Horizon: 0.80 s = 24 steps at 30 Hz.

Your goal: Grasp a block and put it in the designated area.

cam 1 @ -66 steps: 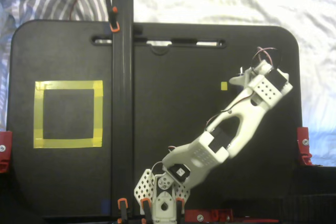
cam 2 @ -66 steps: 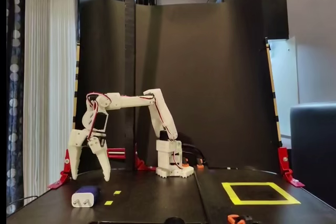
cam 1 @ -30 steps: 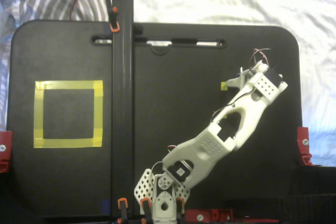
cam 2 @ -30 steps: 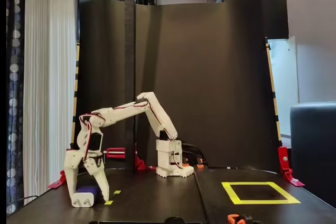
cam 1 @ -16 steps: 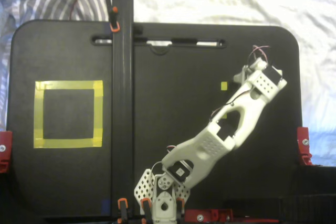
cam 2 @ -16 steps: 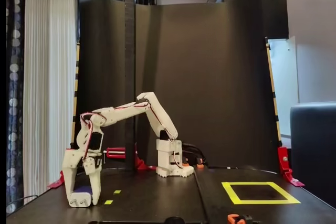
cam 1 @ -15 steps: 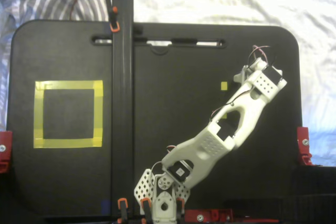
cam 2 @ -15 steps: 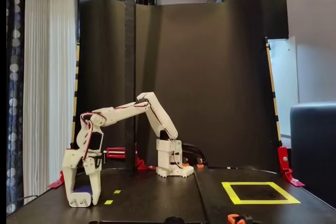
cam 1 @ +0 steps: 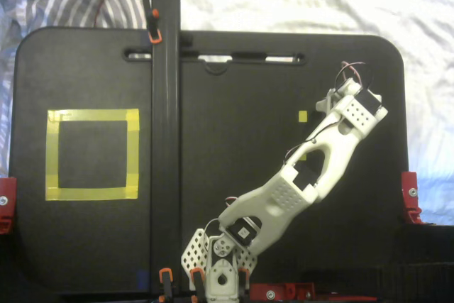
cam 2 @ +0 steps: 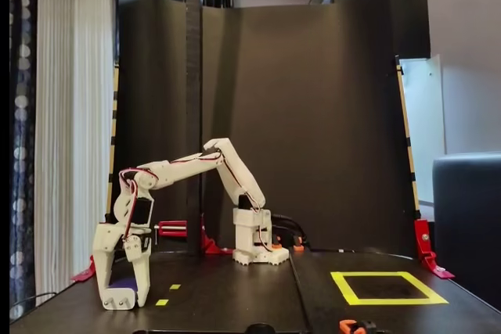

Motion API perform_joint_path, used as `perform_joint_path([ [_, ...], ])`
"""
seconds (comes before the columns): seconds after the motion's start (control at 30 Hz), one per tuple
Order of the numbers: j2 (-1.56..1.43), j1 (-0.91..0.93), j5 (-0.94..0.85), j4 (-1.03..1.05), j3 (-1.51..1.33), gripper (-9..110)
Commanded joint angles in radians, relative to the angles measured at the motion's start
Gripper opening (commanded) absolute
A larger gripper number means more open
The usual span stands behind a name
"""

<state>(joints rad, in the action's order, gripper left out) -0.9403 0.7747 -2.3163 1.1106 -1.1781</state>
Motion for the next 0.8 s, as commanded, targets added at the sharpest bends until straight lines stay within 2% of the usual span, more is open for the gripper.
perform_joint_path([
  [0.0,-0.055,-0.008,-0.005,0.035,0.011,15],
  [0.47,-0.278,-0.084,0.075,0.232,0.011,15],
  [0.77,-0.301,-0.146,0.163,0.261,0.008,15],
])
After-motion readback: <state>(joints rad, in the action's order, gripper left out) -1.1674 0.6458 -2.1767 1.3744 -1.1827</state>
